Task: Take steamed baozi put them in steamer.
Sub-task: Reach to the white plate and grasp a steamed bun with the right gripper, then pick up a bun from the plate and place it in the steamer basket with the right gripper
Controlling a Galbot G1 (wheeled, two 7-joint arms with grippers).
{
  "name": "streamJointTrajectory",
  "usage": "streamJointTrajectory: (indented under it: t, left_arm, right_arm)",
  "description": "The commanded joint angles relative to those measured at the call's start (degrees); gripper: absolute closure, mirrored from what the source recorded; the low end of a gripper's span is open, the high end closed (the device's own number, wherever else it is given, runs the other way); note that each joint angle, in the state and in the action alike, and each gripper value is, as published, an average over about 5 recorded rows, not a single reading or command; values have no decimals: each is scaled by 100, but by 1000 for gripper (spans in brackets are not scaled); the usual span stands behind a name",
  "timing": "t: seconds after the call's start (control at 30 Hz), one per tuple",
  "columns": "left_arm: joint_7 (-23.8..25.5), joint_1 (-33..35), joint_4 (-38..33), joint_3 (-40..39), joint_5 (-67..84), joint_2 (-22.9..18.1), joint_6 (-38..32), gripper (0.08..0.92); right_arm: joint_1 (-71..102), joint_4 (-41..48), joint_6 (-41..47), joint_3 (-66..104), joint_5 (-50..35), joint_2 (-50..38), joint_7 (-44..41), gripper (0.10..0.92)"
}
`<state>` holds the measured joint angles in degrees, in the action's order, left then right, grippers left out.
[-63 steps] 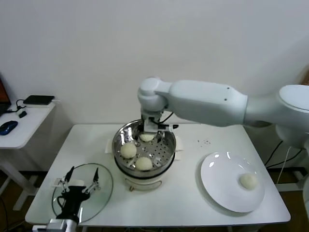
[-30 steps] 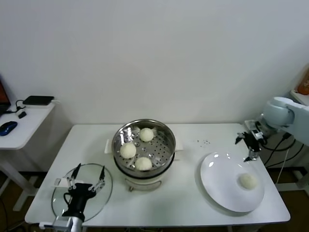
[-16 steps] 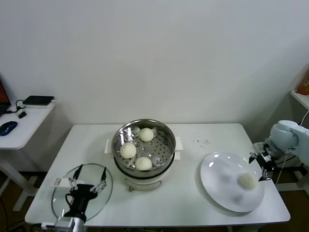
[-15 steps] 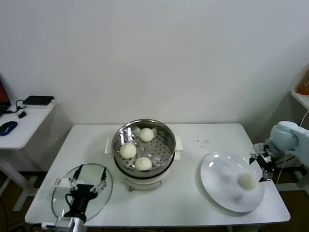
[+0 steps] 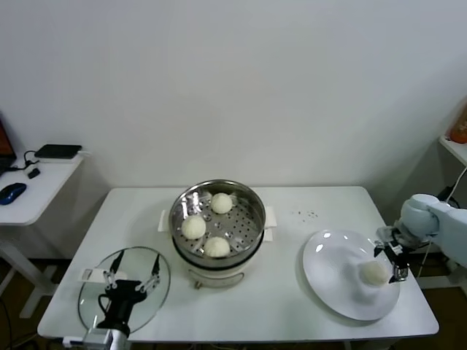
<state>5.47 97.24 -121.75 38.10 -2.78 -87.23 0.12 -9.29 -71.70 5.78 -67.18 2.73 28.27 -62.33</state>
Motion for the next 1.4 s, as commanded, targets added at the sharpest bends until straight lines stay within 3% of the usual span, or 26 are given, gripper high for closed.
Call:
streamJointTrajectory:
  t: [0.03,0.7,1.0,1.4]
  left_arm:
    - [-2,-5,5,0,0,5,-3,177]
    - [-2,-20,35,1,-4,4,0,177]
    - [-3,-16,37,8,-1,1,-5,177]
    - [-6,-37,81,25,14,-2,-28,177]
  right_arm:
    - [332,166,-55,249,118,147,25,203]
    - [591,295,-105,529,248,234,-4,210]
    - [595,296,-102,575,172,232,9,387]
    - [-884,35,308,-496,-1170,279,50,414]
